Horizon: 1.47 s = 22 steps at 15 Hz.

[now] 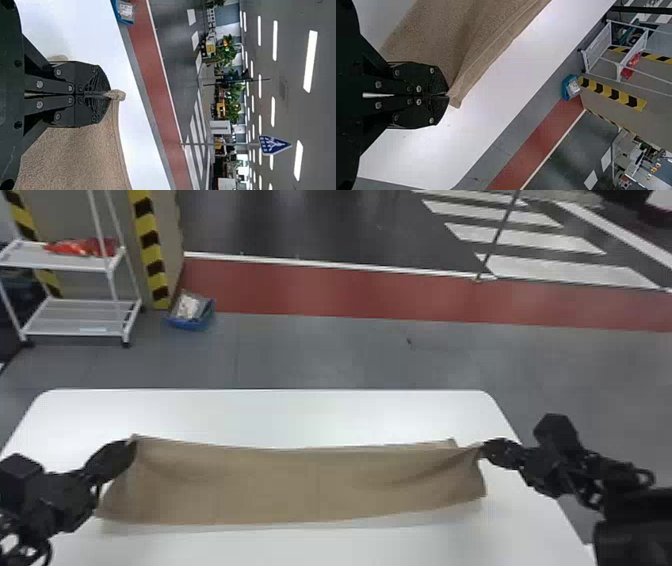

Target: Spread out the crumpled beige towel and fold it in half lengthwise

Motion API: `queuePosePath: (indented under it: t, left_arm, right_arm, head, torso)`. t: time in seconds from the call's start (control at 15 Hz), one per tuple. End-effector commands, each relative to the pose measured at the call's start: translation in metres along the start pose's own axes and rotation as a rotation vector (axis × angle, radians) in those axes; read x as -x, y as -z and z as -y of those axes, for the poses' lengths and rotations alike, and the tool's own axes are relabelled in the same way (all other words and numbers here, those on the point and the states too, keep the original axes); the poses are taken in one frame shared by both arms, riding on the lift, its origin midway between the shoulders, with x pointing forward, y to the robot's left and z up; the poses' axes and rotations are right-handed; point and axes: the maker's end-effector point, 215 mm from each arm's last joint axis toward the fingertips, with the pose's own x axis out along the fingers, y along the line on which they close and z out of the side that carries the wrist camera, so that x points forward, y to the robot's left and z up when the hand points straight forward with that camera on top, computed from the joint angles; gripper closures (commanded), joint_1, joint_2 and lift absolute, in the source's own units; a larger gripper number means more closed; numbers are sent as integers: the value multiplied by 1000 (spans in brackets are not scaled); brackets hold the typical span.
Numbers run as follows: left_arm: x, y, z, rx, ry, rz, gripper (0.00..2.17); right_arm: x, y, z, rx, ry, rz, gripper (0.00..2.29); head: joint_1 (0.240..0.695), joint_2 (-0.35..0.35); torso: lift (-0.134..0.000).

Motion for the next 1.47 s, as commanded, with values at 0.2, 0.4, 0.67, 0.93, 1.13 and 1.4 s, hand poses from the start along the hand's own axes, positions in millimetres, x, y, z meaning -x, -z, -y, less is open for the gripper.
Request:
queuePosePath:
  t: [0.2,0.4,0.67,0.93,1.13,1.4]
  left_arm:
    - [-12,10,-11,7,3,-67,1717]
    - [-2,26,-13,21,14,-112,1717]
    - [8,39,-13,37,34,-151,1717]
    - [8,43,-16,60,29,-190,1717]
    - [7,46,-16,62,30,-211,1717]
    - [11,48,-15,54,32,-225,1717]
  right_arm:
    - [-25,-15,2,-8,-25,-26,1193]
    - [-24,-12,5,-5,-22,-41,1193]
    - [-23,-12,24,12,3,-78,1193]
    - [-34,-6,27,12,-1,-128,1193]
    - [-47,0,19,39,-15,-175,1193]
    - [-52,-4,28,38,-1,-194,1193]
  head:
    - [695,-177]
    - [695,-166]
    - [695,-167]
    - [695,-172]
    - [695,-168]
    - [695,-161]
  torso:
    - [0]
    - [0]
    - [0]
    - [0]
    - [0]
    - [0]
